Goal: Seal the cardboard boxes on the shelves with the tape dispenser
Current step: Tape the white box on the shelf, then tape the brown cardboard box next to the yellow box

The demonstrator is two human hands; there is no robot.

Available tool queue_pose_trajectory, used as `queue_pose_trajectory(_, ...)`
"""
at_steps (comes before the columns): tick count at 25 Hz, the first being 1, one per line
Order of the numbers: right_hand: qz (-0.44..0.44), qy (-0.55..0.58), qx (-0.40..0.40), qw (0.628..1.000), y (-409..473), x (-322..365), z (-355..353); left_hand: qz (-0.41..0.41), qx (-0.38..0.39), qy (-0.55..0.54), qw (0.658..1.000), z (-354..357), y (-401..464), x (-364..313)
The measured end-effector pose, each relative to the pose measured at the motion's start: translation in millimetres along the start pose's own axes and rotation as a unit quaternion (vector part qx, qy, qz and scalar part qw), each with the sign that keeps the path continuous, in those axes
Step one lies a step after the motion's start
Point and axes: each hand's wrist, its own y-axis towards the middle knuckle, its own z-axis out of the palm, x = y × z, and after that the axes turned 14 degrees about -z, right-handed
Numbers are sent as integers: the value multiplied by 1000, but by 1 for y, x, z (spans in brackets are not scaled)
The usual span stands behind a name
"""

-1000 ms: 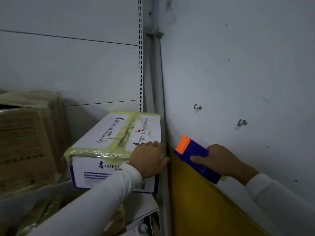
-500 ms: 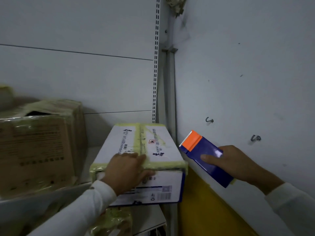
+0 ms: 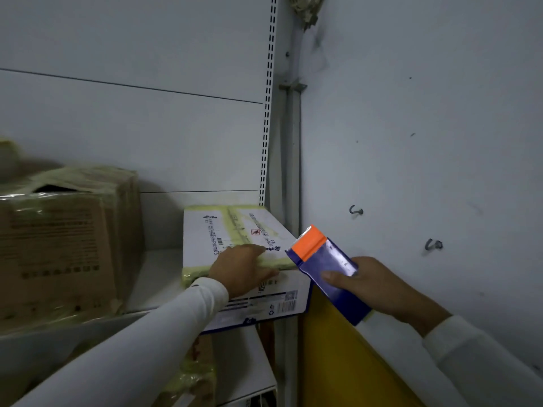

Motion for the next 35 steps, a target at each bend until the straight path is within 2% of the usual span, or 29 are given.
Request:
queue_pose_trajectory(3, -13, 23, 19, 999, 11, 2, 8, 51, 7, -92, 994, -18, -10, 16)
queue_pose_trajectory(6, -41, 24, 56, 997, 27, 15, 17, 75, -11, -51, 996, -49, -25, 44)
queue_pose_trajectory(12, -105, 19, 89, 990, 68, 57, 62, 37, -91, 60, 993, -131, -53, 130)
queue_pose_trajectory(16, -113, 9, 119, 986, 91, 99, 107, -1, -150, 59, 987, -184, -67, 184)
queue_pose_trajectory(18, -115, 5, 114, 987, 103, 117, 131, 11, -167, 42, 985, -202, -72, 209)
queue_pose_trajectory(24, -119, -48, 66, 990, 129, 162, 205, 19, -157, 45, 986, -236, -70, 280)
queue_pose_trajectory(29, -116, -41, 35, 992, 132, 181, 234, 58, -191, 47, 979, -249, -41, 299)
queue_pose_trajectory(33, -114, -45, 37, 992, 132, 190, 227, -22, -101, 115, 988, -246, -14, 301)
queue_pose_trajectory(35, -119, -50, 39, 991, 133, 190, 220, -42, -91, 133, 986, -235, -10, 303)
